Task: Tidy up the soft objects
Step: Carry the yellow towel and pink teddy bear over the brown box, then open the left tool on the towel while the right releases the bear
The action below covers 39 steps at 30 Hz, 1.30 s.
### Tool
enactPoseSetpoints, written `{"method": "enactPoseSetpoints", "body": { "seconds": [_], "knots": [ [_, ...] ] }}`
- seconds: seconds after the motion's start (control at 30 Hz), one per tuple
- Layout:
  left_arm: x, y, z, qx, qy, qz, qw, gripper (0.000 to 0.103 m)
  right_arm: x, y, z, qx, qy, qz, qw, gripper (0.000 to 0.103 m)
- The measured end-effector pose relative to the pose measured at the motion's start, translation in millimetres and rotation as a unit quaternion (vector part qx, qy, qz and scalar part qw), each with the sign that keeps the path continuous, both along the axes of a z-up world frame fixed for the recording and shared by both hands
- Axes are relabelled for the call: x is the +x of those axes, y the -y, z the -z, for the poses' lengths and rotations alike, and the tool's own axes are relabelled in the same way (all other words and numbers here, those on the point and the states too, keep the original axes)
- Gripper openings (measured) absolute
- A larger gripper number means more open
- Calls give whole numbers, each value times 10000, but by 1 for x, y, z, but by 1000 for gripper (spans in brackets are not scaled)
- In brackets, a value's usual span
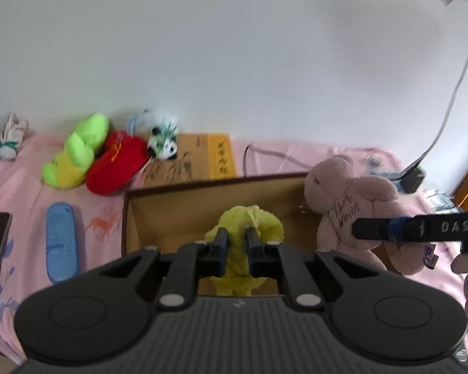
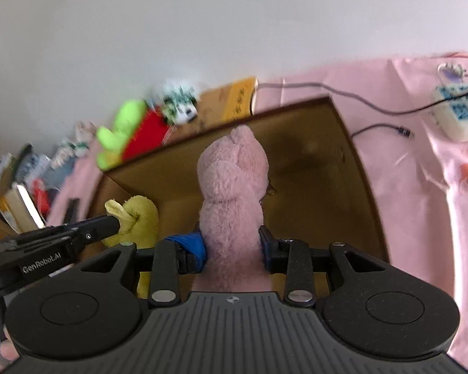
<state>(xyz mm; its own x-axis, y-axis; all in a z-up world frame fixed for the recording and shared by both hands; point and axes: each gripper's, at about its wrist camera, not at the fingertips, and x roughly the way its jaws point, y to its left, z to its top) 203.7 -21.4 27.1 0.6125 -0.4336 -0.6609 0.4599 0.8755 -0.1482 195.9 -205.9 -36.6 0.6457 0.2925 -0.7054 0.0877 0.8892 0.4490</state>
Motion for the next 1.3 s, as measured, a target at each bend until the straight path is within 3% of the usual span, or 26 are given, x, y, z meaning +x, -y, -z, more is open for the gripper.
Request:
{"method": "enactPoseSetpoints", "body": {
  "seconds": [0.27,0.5,0.53,0.6,0.67,0.77,0.83,0.87,1.3],
  "knots": [
    [29,6,50,306,-514,-188,9980,10,22,-23,25,-53,-355,-370,9987,19],
    [40,8,70,662,-620,-336,9953,12,26,-33,24,579,-387,-834,9941,22],
    [38,7,71,698,-602,-351,9951,13,26,-32,21,624,-342,-791,9943,22],
    [37,4,71,683,-579,-354,9954,29,25,-22,18,761,-300,-590,9949,23],
    [35,3,69,678,-517,-368,9957,35,23,-10,15,630,-286,-262,9973,23],
    [34,3,69,751,-443,-402,9954,37,21,0,15,3,-486,41,9988,23],
    [33,5,72,885,-366,-424,9945,41,17,6,19,-92,-654,171,9977,23],
    [31,7,72,965,-296,-413,9940,41,14,9,21,-121,-768,263,9966,16],
    [20,18,78,1433,-96,-166,9895,46,-21,15,18,-28,-1403,867,9863,16]
  ]
}}
